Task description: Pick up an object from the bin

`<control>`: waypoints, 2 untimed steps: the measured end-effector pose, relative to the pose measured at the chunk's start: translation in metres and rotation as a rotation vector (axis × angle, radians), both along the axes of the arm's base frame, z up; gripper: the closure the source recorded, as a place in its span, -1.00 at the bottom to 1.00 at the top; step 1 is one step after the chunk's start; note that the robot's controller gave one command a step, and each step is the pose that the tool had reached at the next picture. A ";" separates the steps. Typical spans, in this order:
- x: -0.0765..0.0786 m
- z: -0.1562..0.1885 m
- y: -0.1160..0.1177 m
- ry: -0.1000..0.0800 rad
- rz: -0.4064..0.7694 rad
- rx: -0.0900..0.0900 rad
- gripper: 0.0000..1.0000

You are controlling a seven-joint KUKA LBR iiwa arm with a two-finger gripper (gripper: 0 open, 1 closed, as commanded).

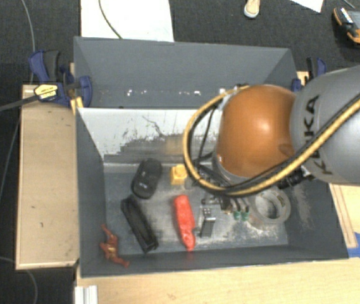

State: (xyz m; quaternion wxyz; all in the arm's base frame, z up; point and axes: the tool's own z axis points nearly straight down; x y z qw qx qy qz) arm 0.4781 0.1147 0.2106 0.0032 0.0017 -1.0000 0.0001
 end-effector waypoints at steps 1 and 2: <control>0.002 0.004 -0.001 -0.008 -0.008 0.001 -1.00; 0.027 -0.135 -0.003 -0.007 0.544 0.003 -1.00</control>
Offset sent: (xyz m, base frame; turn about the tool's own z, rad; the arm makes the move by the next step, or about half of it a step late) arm 0.0282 -0.0032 -0.1406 -0.5686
